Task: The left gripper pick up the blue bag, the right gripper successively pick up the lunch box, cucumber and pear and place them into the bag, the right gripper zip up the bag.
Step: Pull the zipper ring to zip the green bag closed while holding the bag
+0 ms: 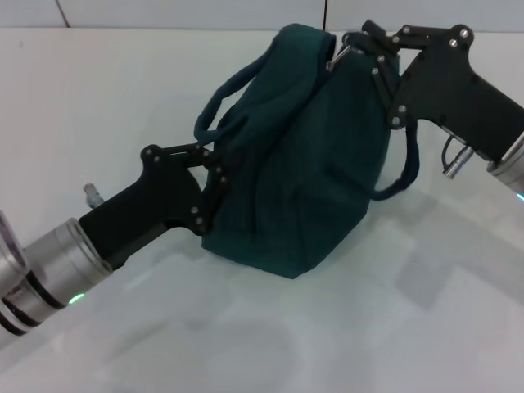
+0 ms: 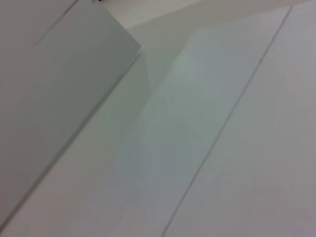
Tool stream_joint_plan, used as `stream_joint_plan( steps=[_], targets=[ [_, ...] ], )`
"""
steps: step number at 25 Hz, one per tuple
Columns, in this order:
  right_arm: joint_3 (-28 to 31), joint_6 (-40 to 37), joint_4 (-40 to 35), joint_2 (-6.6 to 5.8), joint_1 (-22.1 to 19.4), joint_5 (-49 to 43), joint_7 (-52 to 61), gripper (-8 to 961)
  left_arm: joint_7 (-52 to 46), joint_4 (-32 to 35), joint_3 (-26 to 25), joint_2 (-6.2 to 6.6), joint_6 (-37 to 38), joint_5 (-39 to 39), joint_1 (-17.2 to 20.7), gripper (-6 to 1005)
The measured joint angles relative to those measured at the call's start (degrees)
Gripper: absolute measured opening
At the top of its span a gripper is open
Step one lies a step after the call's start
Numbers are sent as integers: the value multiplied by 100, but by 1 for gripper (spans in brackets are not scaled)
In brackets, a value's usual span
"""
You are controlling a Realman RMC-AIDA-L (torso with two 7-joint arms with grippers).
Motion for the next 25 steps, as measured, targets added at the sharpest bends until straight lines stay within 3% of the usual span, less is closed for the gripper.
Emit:
stream_joint_plan(
  steps=[8, 18, 25],
  targets=[
    [25, 314, 152, -7, 18, 465, 4, 18, -33, 200, -293, 19, -163, -224, 298, 38],
    [38, 469, 535, -14, 22, 960, 137, 19, -259, 211, -319, 31, -517, -336, 255, 22],
    [312, 554, 1106, -67, 192, 1278, 983, 20, -375, 284, -328, 45, -546, -355, 242, 10]
  ],
)
